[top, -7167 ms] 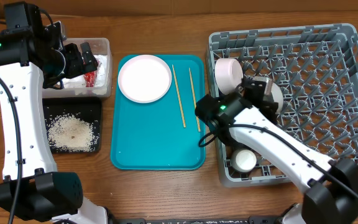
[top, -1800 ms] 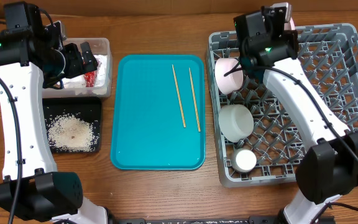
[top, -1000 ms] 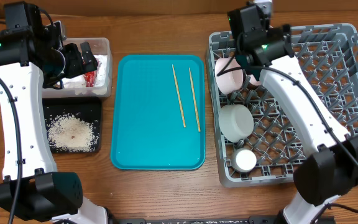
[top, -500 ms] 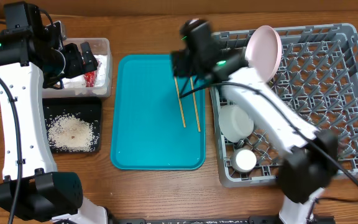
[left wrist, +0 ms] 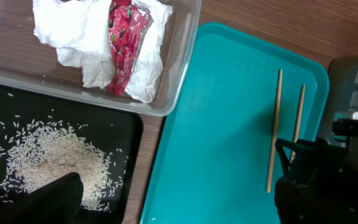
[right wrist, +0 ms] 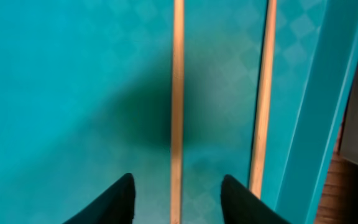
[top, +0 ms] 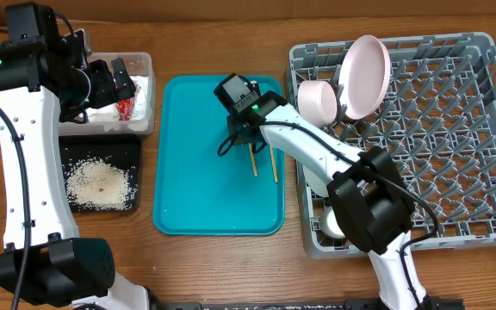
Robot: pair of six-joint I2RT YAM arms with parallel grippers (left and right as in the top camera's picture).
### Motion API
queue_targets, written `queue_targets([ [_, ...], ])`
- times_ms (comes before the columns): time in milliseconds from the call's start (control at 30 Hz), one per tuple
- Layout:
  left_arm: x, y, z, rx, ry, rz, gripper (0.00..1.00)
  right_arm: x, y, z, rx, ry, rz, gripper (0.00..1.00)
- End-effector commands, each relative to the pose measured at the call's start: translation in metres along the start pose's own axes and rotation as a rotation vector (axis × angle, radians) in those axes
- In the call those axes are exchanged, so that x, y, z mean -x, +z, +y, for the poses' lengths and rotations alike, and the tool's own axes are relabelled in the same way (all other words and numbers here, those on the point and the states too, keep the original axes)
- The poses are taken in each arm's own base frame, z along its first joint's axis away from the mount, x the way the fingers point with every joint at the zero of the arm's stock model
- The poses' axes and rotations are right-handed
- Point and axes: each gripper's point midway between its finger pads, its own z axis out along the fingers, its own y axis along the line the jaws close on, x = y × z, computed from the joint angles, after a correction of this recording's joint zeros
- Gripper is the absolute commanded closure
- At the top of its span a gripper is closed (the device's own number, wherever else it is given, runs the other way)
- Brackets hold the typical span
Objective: Sort waste into correct bins and load items into the dishwasher
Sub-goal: 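Lower the right gripper onto one wooden chopstick and grasp it, then carry the chopstick into the rack and open the right gripper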
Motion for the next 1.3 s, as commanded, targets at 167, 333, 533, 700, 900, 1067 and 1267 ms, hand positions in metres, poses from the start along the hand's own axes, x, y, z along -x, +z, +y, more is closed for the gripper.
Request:
queue_targets([
  [167, 0.005, -0.013, -0.003, -0.012, 0.017, -0.038, 0.0, -0.018, 0.026, -0.008, -0.051, 0.02, 0.065, 0.69],
  [333, 0.005, -0.013, -0.003, -0.012, 0.017, -0.038, 0.0, -0.024, 0.033, -0.009, -0.058, 0.016, 0.084, 0.74],
  [533, 0.005, -0.013, -0.003, -0.012, 0.017, -0.038, 0.0, -0.027, 0.033, -0.007, -0.062, 0.007, 0.09, 0.89],
  [700, 0.005, -0.013, -0.003, -0.012, 0.017, -0.038, 0.0, -0.028, 0.034, -0.006, -0.065, 0.003, 0.094, 0.96],
  [900, 0.005, -0.013, -0.003, -0.012, 0.017, -0.038, 0.0, -0.009, -0.001, -0.003, -0.058, 0.006, 0.083, 0.96],
  [1067, 0.005, -0.013, -0.003, -0.012, 0.017, -0.038, 0.0, 0.059, -0.124, -0.01, 0.006, 0.035, -0.101, 0.96],
  [1267, 0.005, -0.013, -0.003, -0.012, 0.017, -0.038, 0.0, 0.062, -0.199, -0.103, -0.132, 0.124, -0.104, 0.96],
])
